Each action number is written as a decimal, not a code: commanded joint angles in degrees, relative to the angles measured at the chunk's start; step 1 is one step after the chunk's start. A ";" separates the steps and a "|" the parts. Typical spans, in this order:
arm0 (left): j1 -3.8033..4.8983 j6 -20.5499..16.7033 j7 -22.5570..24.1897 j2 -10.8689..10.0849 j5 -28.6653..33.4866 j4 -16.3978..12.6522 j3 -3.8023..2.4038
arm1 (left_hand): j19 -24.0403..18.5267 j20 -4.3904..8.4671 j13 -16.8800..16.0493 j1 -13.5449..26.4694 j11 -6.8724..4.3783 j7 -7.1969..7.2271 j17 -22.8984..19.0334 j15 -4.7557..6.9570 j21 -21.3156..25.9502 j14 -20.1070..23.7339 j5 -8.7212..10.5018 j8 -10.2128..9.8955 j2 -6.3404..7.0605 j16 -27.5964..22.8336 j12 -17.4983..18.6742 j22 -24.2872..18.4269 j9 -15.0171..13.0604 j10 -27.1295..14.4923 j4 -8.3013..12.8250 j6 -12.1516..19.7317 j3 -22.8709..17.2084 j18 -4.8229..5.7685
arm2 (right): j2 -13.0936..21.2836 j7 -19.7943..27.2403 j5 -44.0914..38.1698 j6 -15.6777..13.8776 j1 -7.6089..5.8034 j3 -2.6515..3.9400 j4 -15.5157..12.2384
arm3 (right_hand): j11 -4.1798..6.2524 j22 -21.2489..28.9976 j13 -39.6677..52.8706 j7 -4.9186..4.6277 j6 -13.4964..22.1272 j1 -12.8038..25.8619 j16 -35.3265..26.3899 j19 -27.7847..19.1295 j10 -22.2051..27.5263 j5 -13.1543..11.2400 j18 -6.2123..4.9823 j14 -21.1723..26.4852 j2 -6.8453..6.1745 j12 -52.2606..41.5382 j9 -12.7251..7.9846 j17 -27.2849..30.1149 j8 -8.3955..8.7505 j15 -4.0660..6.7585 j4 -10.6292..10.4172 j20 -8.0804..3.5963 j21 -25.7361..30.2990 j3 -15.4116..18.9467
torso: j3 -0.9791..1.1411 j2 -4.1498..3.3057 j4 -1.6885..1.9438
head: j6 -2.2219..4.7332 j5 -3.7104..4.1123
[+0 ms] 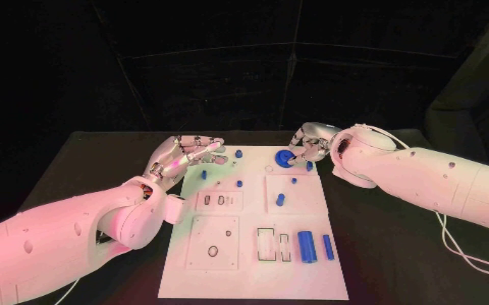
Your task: Assemble the parts on the task board
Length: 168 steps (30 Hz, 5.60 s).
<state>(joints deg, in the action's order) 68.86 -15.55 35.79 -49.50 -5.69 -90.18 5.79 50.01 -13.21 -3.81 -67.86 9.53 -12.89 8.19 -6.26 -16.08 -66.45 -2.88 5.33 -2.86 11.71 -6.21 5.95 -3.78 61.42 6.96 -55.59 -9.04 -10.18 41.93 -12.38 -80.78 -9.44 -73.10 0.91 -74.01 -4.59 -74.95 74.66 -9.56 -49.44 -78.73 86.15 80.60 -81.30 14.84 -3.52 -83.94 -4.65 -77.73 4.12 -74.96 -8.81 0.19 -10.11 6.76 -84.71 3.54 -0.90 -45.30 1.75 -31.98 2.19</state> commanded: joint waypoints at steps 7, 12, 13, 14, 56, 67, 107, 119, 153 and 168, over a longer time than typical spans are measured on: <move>0.07 1.11 0.01 0.19 0.21 0.16 -0.05 | 0.28 -0.18 0.06 0.47 0.08 -0.17 0.06 -0.37 0.40 0.17 -0.19 -0.26 -0.06 -0.23 0.30 -0.06 0.06 -0.27 0.46 -0.05 0.00 -0.39 | -1.00 0.32 -1.42 0.85 -0.09 0.05 0.34 | 0.01 -2.98 3.23 -0.03 0.12 -0.93 0.62 1.13 -1.65 0.39 0.86 -4.36 0.59 -2.65 0.00 -6.21 -0.58 -0.55 0.16 -0.05 -0.72 0.40 | -0.03 -0.01 0.01 | -0.17 -0.17; 0.06 1.20 -0.05 0.22 0.21 0.22 -0.05 | 0.28 -0.18 0.06 0.47 0.08 -0.17 0.06 -0.37 0.40 0.17 -0.19 -0.26 -0.06 -0.23 0.30 -0.06 0.06 -0.27 0.46 -0.05 0.00 -0.39 | -1.16 0.53 -2.14 0.14 -0.08 0.05 0.27 | 0.04 -3.63 4.51 0.02 -0.23 -1.52 0.82 1.52 -2.27 0.31 0.99 -4.43 1.12 -3.68 0.03 -6.67 -0.93 -0.54 0.62 -0.03 -1.00 0.26 | 0.00 -0.01 -0.10 | -0.14 -0.22; 0.06 1.22 -0.07 0.23 0.21 0.23 -0.05 | 0.28 -0.18 0.06 0.47 0.08 -0.17 0.06 -0.37 0.40 0.17 -0.19 -0.26 -0.06 -0.23 0.30 -0.06 0.06 -0.27 0.46 -0.05 0.00 -0.39 | -1.17 0.55 -2.36 0.03 -0.08 0.05 0.25 | 0.05 -3.79 4.72 0.03 -0.29 -1.62 0.85 1.62 -2.38 0.27 1.03 -4.45 1.19 -3.85 0.04 -6.76 -0.99 -0.54 0.70 -0.03 -1.06 0.24 | -0.01 -0.01 -0.11 | -0.15 -0.22; 0.06 1.24 -0.09 0.23 0.21 0.24 -0.05 | 0.28 -0.18 0.06 0.47 0.08 -0.17 0.06 -0.37 0.40 0.17 -0.19 -0.26 -0.06 -0.23 0.30 -0.06 0.06 -0.27 0.46 -0.05 0.00 -0.39 | -1.17 0.58 -2.67 -0.10 -0.08 0.05 0.21 | 0.06 -3.92 4.88 0.04 -0.35 -1.72 0.89 1.71 -2.46 0.20 1.05 -4.46 1.27 -3.98 0.04 -6.84 -1.04 -0.54 0.80 -0.04 -1.12 0.22 | -0.01 -0.01 -0.11 | -0.15 -0.20; 0.05 1.94 -0.81 0.28 0.21 0.44 -0.05 | 0.35 -0.20 0.00 0.22 0.02 -0.11 0.16 -0.35 0.57 0.12 -0.15 -0.34 -0.47 -0.48 0.44 -0.26 0.02 -0.08 0.84 -0.22 -0.33 -0.42 | -2.52 -0.52 -9.16 -2.75 0.30 0.00 0.01 | 1.40 -7.12 10.67 1.65 -7.80 -5.14 1.62 3.68 -5.84 -3.24 1.69 -4.76 6.08 -8.45 0.27 -8.64 -3.49 0.72 5.40 -1.02 -2.43 -5.64 | 0.00 -0.05 0.00 | -0.60 -0.08; 0.06 1.99 -0.89 0.01 0.20 0.66 -0.05 | 0.38 -0.20 0.00 0.12 0.00 -0.09 0.19 -0.34 0.61 0.10 -0.14 -0.37 -0.61 -0.55 0.49 -0.31 0.02 -0.04 0.96 -0.25 -0.47 -0.43 | -1.31 -1.93 -10.75 -9.19 0.31 0.02 -5.48 | 1.78 -8.52 11.37 1.98 -8.95 -2.90 1.73 4.66 -6.30 0.73 2.01 -4.84 5.03 -8.88 -0.11 -9.02 -2.01 1.11 5.52 -1.55 -2.95 -8.13 | -0.02 -0.02 -0.03 | -0.18 -0.21; 0.16 1.30 -0.26 -0.85 0.91 1.38 -0.07 | 0.42 -0.19 -0.01 0.01 -0.02 -0.07 0.22 -0.32 0.66 0.07 -0.14 -0.41 -0.73 -0.62 0.54 -0.37 0.01 0.03 1.12 -0.29 -0.62 -0.43 | -15.83 -5.04 -18.99 -5.65 2.17 -0.35 -0.78 | 1.53 -9.47 10.90 1.63 -8.52 -1.15 1.60 5.31 -5.98 0.73 2.23 -4.77 3.72 -8.33 -0.28 -8.70 -0.22 0.84 5.36 -1.37 -3.28 -10.08 | 0.01 -0.08 -0.04 | -0.51 -0.97; 0.18 1.32 -0.31 -0.80 0.91 1.46 -0.07 | 0.42 -0.19 -0.01 0.01 -0.02 -0.07 0.22 -0.32 0.66 0.07 -0.14 -0.41 -0.73 -0.62 0.54 -0.37 0.01 0.03 1.12 -0.29 -0.62 -0.43 | -16.82 -5.79 -18.99 -4.88 2.26 -0.39 0.38 | 0.41 -9.38 9.35 0.34 -4.78 1.09 1.48 5.19 -4.85 -2.81 2.21 -4.70 1.79 -6.74 -0.51 -8.45 2.89 -0.17 5.05 -0.57 -3.22 -10.44 | 0.03 -0.07 -0.07 | -0.67 -1.07; 0.19 1.31 -0.49 -0.80 0.91 1.63 -0.07 | 0.46 -0.19 -0.01 -0.02 -0.01 -0.09 0.26 -0.32 0.71 0.04 -0.13 -0.48 -0.73 -0.72 0.63 -0.45 0.02 0.04 1.29 -0.28 -0.71 -0.43 | -16.06 -6.83 -16.52 -1.75 2.28 -0.45 0.55 | -0.59 -9.49 8.60 -0.54 -2.11 12.32 1.68 5.18 -4.12 2.86 2.19 -4.78 1.58 -5.80 -0.11 -9.01 4.95 -1.18 -5.36 0.64 -3.20 -3.51 | 0.09 -0.08 -0.11 | -0.93 -1.11; 0.19 1.14 -0.41 -1.40 0.91 1.56 -0.07 | 0.46 -0.19 -0.01 -0.02 -0.01 -0.09 0.26 -0.32 0.71 0.04 -0.13 -0.48 -0.73 -0.72 0.63 -0.45 0.02 0.04 1.29 -0.28 -0.71 -0.43 | -6.54 5.48 -6.92 -16.80 2.37 -0.49 -6.52 | -0.39 -8.89 8.57 -0.34 -3.29 5.72 1.29 4.68 -4.07 5.54 2.04 -4.54 2.45 -5.63 -0.07 -8.05 4.82 -1.01 -1.74 0.51 -2.93 -3.46 | 0.13 0.11 -0.49 | -0.43 -1.13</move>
<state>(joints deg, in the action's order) 68.96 -14.46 34.80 -50.84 -4.89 -88.51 5.78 50.21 -13.41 -3.81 -67.86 9.53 -12.89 8.38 -6.26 -15.53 -66.45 -2.88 5.12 -2.86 11.21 -5.75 5.59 -3.78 61.42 7.91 -55.59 -9.67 -10.17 34.67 -13.71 -94.03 -20.71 -70.61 0.40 -79.90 -5.02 -74.90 74.92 -9.88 -52.33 -72.56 87.74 84.06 -83.93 20.69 -1.75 -84.04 -2.16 -83.63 4.05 -74.91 -4.16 -0.71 -12.06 7.18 -87.81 0.10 -0.75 -45.29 1.40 -32.57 1.00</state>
